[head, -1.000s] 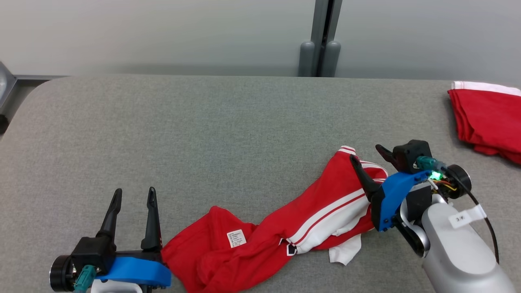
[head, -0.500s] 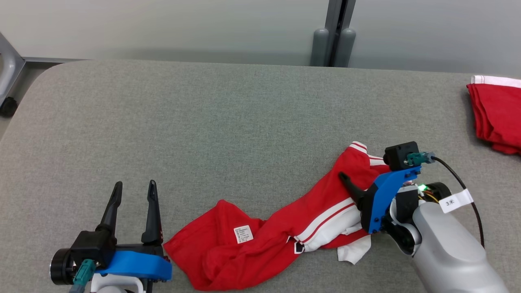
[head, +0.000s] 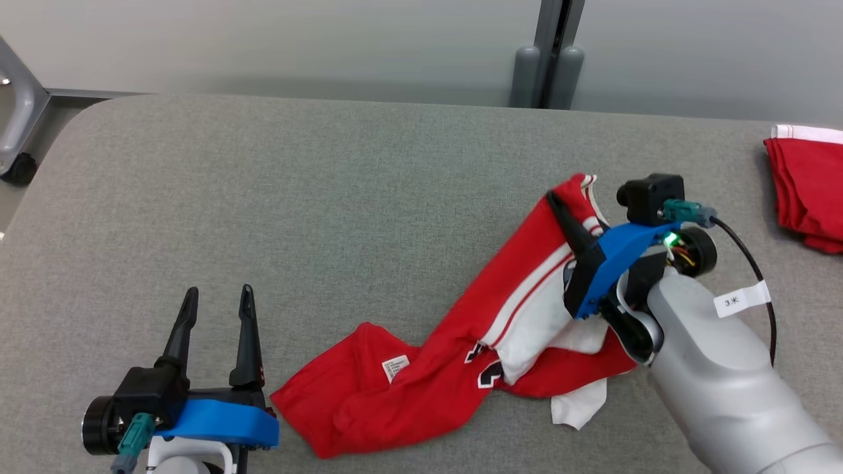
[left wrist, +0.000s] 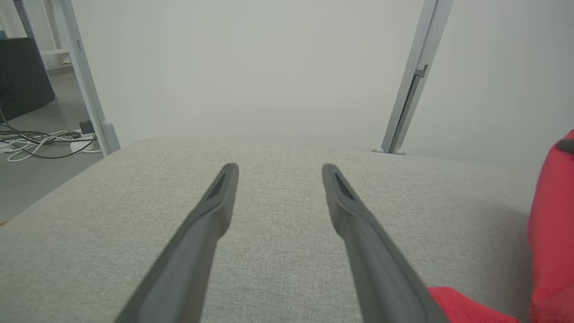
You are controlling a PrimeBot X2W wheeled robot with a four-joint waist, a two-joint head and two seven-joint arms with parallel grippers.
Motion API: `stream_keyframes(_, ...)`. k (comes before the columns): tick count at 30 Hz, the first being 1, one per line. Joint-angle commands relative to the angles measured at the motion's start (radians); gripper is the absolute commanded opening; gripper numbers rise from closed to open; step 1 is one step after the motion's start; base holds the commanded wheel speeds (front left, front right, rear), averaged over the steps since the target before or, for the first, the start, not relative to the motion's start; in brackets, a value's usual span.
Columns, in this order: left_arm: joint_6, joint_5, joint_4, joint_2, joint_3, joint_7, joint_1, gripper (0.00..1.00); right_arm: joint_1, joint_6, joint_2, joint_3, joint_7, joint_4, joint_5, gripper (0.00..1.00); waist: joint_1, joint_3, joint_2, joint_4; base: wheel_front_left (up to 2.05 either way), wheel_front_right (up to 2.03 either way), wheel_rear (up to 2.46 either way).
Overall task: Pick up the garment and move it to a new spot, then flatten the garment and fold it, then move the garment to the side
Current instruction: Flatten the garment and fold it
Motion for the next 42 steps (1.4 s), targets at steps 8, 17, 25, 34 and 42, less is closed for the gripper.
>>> stream_keyframes(8, 0.008, -0.004, -0.003, -0.001, 0.019, -0.002, 0.026, 1.0, -0.032, 0.0, 0.014, 0.036, -0.157, 0.008, 0.016, 0.0, -0.0001, -0.047, -0.0002, -0.022, 0.0, 0.0, 0.0)
stream_keyframes(17, 0.012, -0.006, 0.001, -0.001, 0.014, -0.002, 0.079, 1.0, 0.203, 0.0, -0.04, 0.048, -0.181, -0.151, 0.084, 0.0, -0.0001, -0.105, -0.0002, -0.082, 0.0, 0.0, 0.0)
stream_keyframes(25, 0.017, -0.015, -0.005, -0.001, 0.006, -0.003, 0.113, 1.0, 0.512, 0.0, -0.113, -0.085, -0.096, -0.443, 0.086, 0.0, -0.0001, -0.13, -0.0002, -0.135, 0.0, 0.0, 0.0)
stream_keyframes(34, 0.016, -0.017, -0.003, -0.001, -0.005, -0.002, 0.107, 1.0, 0.837, 0.0, -0.047, -0.389, 0.083, -0.699, -0.033, 0.0, -0.0001, -0.121, -0.0002, -0.161, 0.0, 0.0, 0.0)
stream_keyframes(42, 0.009, -0.005, 0.0, -0.001, -0.002, -0.002, 0.092, 1.0, 0.901, 0.0, 0.04, -0.509, 0.129, -0.749, -0.127, 1.0, -0.0001, -0.114, -0.0002, -0.155, 0.0, 0.0, 0.0)
